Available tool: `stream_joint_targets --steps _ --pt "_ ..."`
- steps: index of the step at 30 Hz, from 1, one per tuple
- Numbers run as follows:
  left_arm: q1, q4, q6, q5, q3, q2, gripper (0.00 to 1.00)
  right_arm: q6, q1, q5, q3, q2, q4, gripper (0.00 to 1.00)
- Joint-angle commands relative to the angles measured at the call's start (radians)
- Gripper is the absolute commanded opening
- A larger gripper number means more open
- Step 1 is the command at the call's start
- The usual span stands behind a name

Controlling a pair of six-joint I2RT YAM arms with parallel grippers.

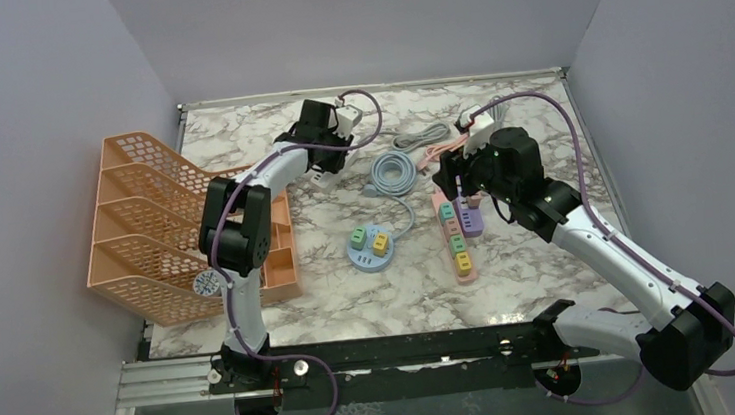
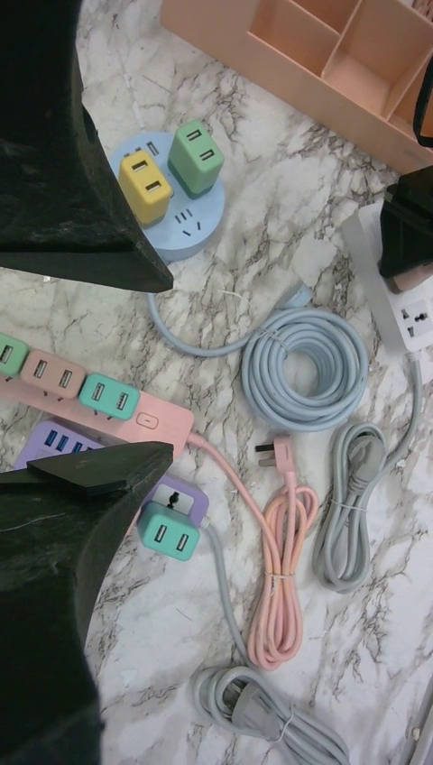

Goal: Insert the plug

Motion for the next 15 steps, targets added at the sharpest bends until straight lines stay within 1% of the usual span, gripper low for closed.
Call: stream_joint_targets --steps 1,5,9,15 --pt "-0.003 -0.288 0.027 -0.083 -0.041 0.183 0.0 -0.009 0.005 0.033 -0.007 -0.025 0.006 0.61" --pt "-0.003 -0.4 0.045 -0.046 0.019 0.18 0.0 -0.011 0.005 0.037 0.003 -0.024 -0.007 0.61" --pt "0.0 -0.456 0.066 0.015 0.037 0.114 0.0 -0.02 0.005 0.031 0.018 -0.018 -0.019 0.61" --pt "0.0 -0.492 0.076 0.051 0.022 0.011 0.0 -0.015 0.005 0.011 0.03 0.0 -0.016 0.61"
